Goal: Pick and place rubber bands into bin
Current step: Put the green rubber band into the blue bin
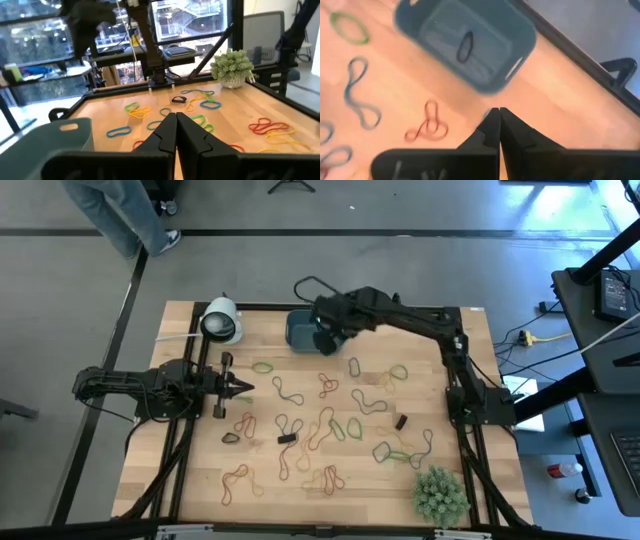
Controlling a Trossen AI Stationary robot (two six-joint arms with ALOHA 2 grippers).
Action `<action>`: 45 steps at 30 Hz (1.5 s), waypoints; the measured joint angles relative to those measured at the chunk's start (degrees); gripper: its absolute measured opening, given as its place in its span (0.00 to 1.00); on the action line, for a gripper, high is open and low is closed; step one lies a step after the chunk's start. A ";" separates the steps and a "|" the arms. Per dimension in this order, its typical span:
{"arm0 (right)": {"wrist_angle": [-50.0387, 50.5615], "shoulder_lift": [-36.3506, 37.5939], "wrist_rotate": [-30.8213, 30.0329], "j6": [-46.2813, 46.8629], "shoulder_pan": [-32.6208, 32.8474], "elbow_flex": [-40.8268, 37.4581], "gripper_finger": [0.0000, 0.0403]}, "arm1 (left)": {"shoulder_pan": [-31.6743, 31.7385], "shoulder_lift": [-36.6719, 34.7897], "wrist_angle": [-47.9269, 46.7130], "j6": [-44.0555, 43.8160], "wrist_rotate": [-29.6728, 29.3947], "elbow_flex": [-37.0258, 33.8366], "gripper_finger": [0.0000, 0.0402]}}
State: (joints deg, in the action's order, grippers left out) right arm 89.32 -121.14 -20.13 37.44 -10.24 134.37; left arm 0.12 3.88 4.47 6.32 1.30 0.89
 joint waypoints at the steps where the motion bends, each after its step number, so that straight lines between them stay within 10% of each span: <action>1: 0.67 0.55 -0.21 0.66 1.38 0.00 0.02 | -0.02 0.00 0.00 -1.36 0.00 0.00 0.00; 18: -21.12 5.69 3.71 -2.01 19.52 -21.77 0.00 | -0.02 0.07 0.02 -15.01 -0.20 0.02 0.00; 33: -74.30 46.78 5.42 -3.27 23.61 -85.46 0.00 | -3.35 12.37 -3.80 -20.24 -9.64 8.27 0.00; 45: -75.55 69.06 5.18 -7.70 22.89 -106.22 0.02 | -2.34 38.12 -14.59 -20.77 -18.51 26.06 0.01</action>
State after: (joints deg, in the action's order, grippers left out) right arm 13.77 -52.08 -14.96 29.74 12.64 28.15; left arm -2.22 42.00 -10.12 -14.45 -17.21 26.95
